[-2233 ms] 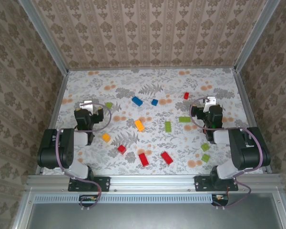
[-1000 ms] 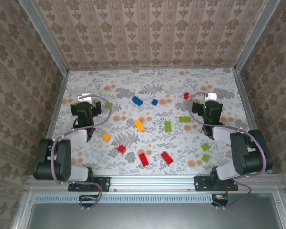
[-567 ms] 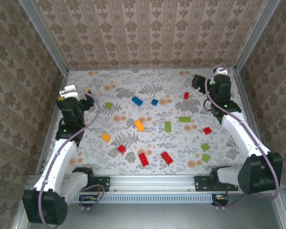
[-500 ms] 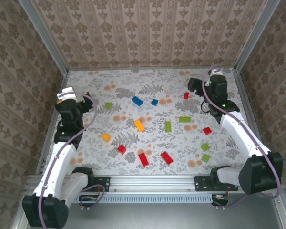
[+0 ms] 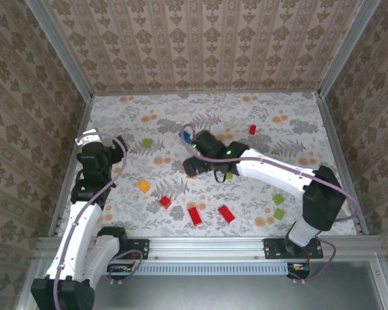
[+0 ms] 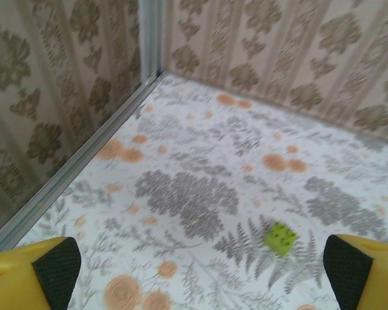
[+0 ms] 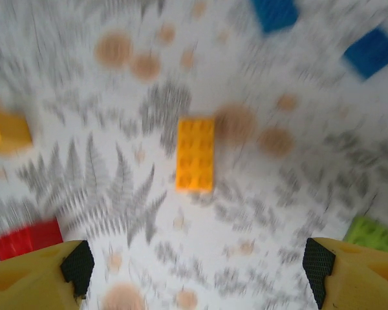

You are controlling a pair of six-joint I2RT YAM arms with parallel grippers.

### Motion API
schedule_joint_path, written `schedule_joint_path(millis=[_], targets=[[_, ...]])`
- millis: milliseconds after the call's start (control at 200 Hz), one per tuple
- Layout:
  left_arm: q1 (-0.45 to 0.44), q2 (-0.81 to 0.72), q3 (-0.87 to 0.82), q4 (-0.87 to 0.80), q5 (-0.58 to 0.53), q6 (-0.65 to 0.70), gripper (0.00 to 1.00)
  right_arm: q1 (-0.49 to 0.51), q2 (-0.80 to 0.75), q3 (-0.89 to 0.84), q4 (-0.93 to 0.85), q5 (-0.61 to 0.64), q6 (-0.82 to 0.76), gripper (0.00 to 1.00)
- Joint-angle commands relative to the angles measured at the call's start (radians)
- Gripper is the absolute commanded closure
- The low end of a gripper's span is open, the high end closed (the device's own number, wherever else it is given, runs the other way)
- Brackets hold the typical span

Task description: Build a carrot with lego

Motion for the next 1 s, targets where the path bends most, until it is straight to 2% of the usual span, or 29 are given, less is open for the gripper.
schedule_joint_path(millis=[0,130,365,995], targets=[[0.015,0.039,0.062,-0.099,-0.058,-0.039,0.00,0.038,0.002,-0.024,-0.153,0.069,0.008,0.13],[0.050,0.109,0.098,-0.140,0.010,-0.057,0.00,0.102,-0.037,-0.082,-0.158,0.013,0.065,0.15],[0.123,0.172,0.114,-0.185,0.059,-0.089,0.00,0.206,-0.049,-0.118,-0.144,-0.106,0.120,0.16],[0.153,0.172,0.112,-0.203,0.101,-0.093,0.00,0.297,0.106,-0.109,-0.120,-0.111,0.221,0.19]])
